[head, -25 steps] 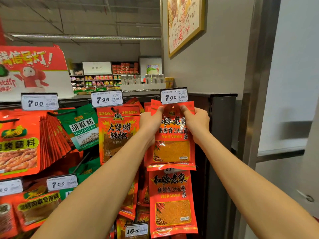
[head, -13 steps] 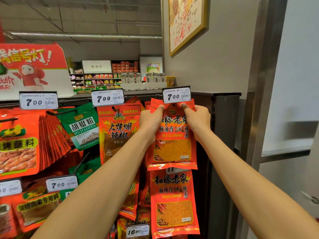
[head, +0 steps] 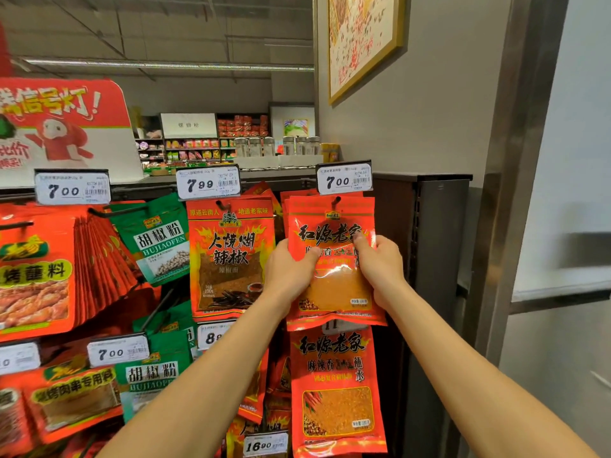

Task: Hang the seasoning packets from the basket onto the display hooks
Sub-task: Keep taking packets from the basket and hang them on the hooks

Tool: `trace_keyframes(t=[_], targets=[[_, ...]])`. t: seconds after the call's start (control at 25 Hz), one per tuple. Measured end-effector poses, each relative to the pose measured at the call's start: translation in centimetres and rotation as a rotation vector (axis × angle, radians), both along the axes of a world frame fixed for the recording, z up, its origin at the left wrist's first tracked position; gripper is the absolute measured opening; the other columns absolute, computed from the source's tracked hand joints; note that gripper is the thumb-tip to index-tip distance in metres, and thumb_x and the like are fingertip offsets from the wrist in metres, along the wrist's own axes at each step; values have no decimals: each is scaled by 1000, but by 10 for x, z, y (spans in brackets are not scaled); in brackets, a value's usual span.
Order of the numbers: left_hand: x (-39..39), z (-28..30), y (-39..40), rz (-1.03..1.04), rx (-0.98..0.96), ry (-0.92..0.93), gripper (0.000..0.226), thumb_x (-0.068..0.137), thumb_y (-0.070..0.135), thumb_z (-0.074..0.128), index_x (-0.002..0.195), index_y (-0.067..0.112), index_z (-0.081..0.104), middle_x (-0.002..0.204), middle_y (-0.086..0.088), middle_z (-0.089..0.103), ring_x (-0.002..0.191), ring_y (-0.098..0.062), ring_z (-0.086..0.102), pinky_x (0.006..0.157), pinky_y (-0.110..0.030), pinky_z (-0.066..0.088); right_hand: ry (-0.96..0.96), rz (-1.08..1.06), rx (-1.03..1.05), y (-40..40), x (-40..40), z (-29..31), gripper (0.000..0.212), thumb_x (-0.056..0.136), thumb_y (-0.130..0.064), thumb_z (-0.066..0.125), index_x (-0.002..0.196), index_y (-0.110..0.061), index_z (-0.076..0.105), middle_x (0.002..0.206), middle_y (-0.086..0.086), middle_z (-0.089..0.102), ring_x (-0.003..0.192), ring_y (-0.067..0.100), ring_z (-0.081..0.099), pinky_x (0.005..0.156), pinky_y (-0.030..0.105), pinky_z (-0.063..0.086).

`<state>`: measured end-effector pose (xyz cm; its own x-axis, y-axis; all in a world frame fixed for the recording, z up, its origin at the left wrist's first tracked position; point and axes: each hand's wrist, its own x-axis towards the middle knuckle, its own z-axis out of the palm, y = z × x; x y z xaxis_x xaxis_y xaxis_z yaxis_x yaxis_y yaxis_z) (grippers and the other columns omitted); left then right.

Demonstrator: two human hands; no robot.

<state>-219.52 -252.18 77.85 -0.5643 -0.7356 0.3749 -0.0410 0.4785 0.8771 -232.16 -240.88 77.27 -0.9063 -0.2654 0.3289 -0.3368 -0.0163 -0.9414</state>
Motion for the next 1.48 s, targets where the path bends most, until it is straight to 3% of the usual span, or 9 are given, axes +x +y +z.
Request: trace_keyframes(t=[0.12, 0.32, 0.44, 0.52, 0.68, 0.8, 0.96, 1.04, 1.48], targets=[[-29, 8, -15, 120, 22, -41, 33, 90, 37, 70, 112, 17, 57, 113, -5, 68, 106, -30, 63, 89, -38, 50, 4, -36, 87, -25, -21, 15, 31, 96, -44, 61, 85, -17, 68, 87, 2, 72, 85, 24, 68, 73, 38, 53], [-62, 9, -35, 255, 46, -152, 43, 94, 38, 65, 124, 12, 51, 127, -14, 63, 117, -38, 58, 90, -39, 45, -53, -58, 281, -63, -55, 19, 47, 96, -53, 57, 110, -9, 67, 113, 13, 70, 103, 33, 64, 91, 42, 52], [-65, 13, -40, 265, 97, -136, 46, 92, 40, 67, 124, 12, 51, 127, -14, 63, 117, -38, 58, 92, -40, 46, -136, 5, 214, -70, -63, 22, 54, 95, -52, 61, 125, -9, 64, 123, 13, 67, 113, 35, 62, 97, 42, 50], [-56, 12, -42, 186, 102, -98, 48, 91, 41, 68, 126, 12, 53, 126, -11, 64, 116, -35, 60, 94, -40, 48, -166, 50, 144, -64, -60, 18, 49, 93, -53, 62, 118, -10, 68, 118, 12, 71, 109, 35, 66, 99, 47, 52], [-18, 9, -31, 9, 71, -18, 49, 97, 39, 61, 137, 11, 54, 126, -2, 65, 123, -28, 60, 96, -31, 44, -126, 4, 19, -31, -35, 1, 43, 95, -53, 57, 113, -17, 70, 104, 2, 73, 96, 22, 68, 89, 42, 56], [28, 12, -17, -113, 10, 3, 41, 99, 28, 59, 136, 9, 59, 128, -1, 66, 118, -21, 64, 102, -34, 49, -103, -84, -152, 5, 4, 1, 20, 95, -35, 60, 100, -21, 73, 84, -5, 74, 76, 12, 69, 68, 34, 56], [111, 6, -9, -311, 190, 99, 18, 101, 20, 55, 106, 13, 72, 90, -4, 79, 77, -15, 74, 64, -23, 57, -148, -5, -221, 52, 76, -1, 19, 94, -20, 59, 80, -15, 71, 68, 6, 73, 56, 16, 69, 47, 24, 53], [153, -7, -10, -348, 266, 86, 21, 102, 19, 52, 98, 15, 72, 83, -4, 79, 71, -15, 74, 58, -23, 56, -179, 51, -178, 68, 115, -15, 22, 96, -21, 58, 81, -11, 70, 68, 9, 72, 54, 18, 67, 45, 22, 51], [296, -194, -44, -98, 779, -124, 22, 102, 15, 50, 93, 11, 70, 80, -7, 75, 61, -14, 68, 54, -23, 55, -626, 207, 124, 48, 227, -207, 25, 99, -16, 51, 79, -8, 63, 58, 8, 61, 49, 21, 59, 44, 24, 48]])
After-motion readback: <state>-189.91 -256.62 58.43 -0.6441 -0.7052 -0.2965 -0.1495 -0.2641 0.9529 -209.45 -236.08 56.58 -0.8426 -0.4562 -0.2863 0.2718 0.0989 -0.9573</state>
